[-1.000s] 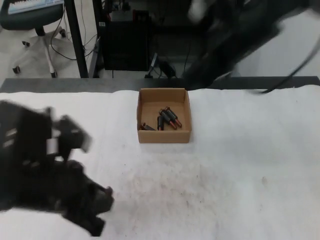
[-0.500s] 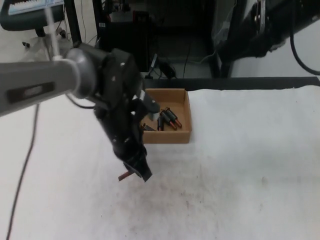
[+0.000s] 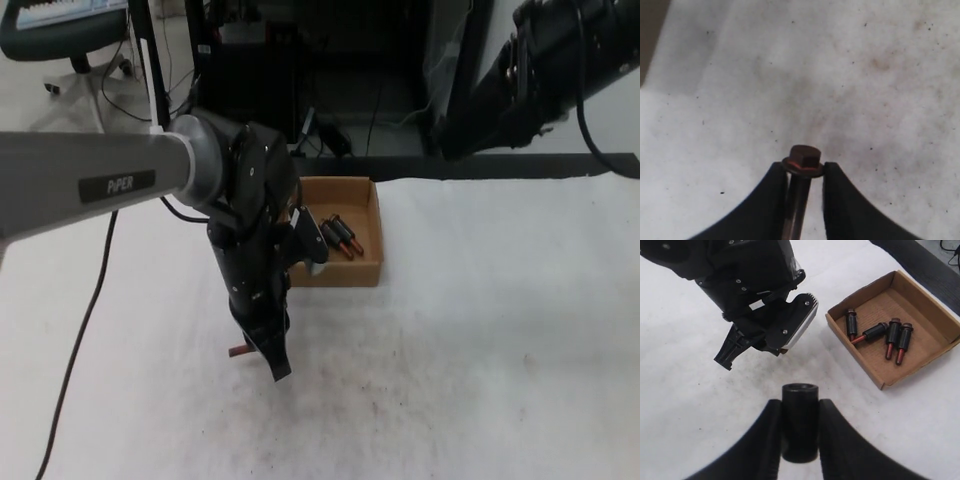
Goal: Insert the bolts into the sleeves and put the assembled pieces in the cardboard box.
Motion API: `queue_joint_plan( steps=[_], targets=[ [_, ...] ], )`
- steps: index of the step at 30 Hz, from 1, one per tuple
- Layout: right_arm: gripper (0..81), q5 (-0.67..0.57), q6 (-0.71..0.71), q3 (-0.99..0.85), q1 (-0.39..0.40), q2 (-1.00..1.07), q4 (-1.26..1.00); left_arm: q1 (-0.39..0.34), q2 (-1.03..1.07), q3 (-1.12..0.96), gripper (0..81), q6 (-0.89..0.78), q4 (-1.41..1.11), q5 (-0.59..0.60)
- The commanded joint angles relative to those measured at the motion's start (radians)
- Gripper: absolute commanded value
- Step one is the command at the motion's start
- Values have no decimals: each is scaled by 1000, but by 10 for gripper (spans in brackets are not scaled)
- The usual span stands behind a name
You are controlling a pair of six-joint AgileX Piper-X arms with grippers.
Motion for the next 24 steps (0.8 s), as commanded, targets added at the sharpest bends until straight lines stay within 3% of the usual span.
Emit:
queue_joint_plan(
  steps=[1, 5, 10, 24],
  targets=[
    [8, -12, -13, 12, -5, -8, 8, -4, -4, -12, 6, 21, -12, -13],
    [8, -12, -13, 12, -5, -8, 11, -4, -4, -12, 135, 41, -10, -13],
    [8, -12, -13, 12, -5, -8, 11, -4, -4, -12, 378, 44, 5, -13],
    [8, -12, -13, 12, -5, -8, 27, 35, -4, -12, 392, 114, 36, -56]
  ],
)
